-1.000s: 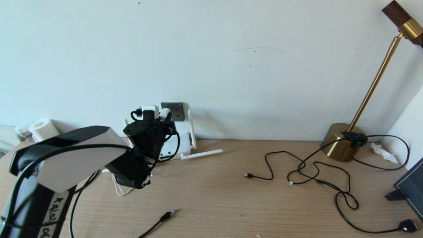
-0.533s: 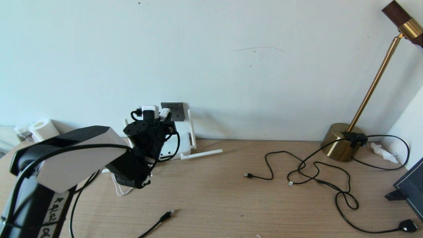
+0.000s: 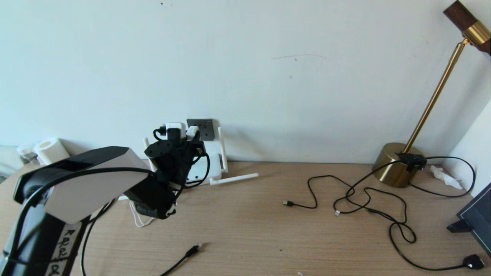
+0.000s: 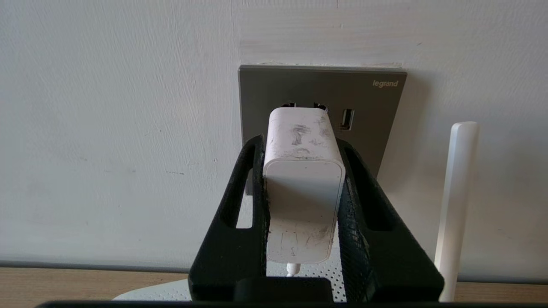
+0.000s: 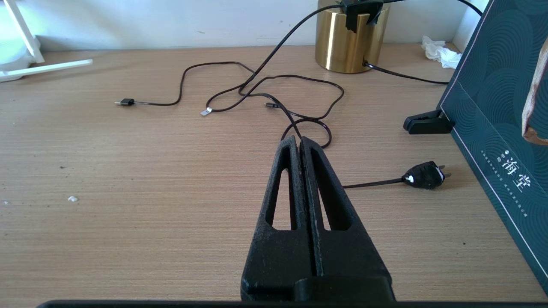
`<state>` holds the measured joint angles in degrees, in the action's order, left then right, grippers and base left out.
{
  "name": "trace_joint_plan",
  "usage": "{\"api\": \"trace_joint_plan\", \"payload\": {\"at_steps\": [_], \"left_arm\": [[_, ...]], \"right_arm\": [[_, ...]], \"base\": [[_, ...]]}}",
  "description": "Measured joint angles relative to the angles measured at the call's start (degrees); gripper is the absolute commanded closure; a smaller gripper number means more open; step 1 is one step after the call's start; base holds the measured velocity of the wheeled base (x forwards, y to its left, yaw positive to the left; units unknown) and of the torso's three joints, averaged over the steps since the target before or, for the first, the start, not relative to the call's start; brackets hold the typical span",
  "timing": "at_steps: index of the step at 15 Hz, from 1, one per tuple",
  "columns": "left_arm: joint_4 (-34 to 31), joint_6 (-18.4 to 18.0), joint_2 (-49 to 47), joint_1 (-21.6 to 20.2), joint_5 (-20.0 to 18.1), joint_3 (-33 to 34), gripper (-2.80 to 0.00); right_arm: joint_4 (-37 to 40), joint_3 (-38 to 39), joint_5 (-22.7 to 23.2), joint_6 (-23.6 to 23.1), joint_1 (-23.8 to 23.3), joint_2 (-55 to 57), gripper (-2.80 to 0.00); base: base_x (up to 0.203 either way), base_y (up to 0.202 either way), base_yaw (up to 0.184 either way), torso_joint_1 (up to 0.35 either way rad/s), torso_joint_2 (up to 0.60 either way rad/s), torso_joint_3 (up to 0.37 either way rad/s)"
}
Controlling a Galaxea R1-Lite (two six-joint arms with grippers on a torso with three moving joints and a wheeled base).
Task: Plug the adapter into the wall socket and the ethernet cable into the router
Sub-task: Plug plug into socket
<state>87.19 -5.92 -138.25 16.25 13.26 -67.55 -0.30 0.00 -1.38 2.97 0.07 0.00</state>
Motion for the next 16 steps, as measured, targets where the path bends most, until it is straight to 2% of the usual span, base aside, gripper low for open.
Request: {"api": "trace_joint_plan", "payload": {"at_steps": [16], "left_arm": [[0.0,0.0,-0.1,0.2,0.1,-0.4,0.0]], "right_arm": [[0.0,0.0,0.0,0.0,0.0,0.0,0.0]], "base": [[0.0,0.0,0.0,0.0,0.0,0.0]]}}
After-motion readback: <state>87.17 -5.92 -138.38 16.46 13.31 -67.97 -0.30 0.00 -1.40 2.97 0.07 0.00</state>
